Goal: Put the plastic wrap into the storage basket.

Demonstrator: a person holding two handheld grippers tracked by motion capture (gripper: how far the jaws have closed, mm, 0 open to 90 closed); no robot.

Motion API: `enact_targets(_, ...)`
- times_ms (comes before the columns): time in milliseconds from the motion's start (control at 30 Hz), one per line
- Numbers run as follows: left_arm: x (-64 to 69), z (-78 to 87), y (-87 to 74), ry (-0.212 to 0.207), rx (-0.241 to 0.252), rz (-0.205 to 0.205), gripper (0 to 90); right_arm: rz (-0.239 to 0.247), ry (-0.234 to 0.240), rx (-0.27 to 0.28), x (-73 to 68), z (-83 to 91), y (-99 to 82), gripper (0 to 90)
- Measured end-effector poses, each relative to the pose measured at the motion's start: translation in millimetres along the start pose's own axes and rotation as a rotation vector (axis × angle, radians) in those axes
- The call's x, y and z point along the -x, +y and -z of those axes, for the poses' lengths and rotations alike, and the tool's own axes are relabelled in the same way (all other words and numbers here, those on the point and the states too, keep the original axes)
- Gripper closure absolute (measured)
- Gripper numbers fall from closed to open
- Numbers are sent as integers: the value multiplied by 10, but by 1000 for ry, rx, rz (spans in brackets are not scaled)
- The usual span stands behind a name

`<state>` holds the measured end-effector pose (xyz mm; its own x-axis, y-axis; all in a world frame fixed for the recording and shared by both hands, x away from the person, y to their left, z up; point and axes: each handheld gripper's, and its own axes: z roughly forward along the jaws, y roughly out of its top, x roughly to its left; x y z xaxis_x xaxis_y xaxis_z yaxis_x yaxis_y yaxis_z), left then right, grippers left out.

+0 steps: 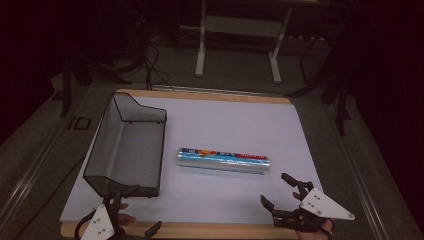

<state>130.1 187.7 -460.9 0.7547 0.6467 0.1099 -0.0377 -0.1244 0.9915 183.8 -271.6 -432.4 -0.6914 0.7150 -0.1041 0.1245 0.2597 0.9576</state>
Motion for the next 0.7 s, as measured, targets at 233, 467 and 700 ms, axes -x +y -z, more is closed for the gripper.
enact_targets(233, 4, -3, -2, 2, -3, -6, 8, -7, -6, 2, -10, 8, 13, 119)
enact_targets(467, 5, -5, -3, -2, -9, -11, 8, 19, 18, -41, -47, -36, 19, 114)
enact_targets(700, 18, -33, -39, 4, -32, -48, 8, 11, 64, -41, -39, -92, 51, 119)
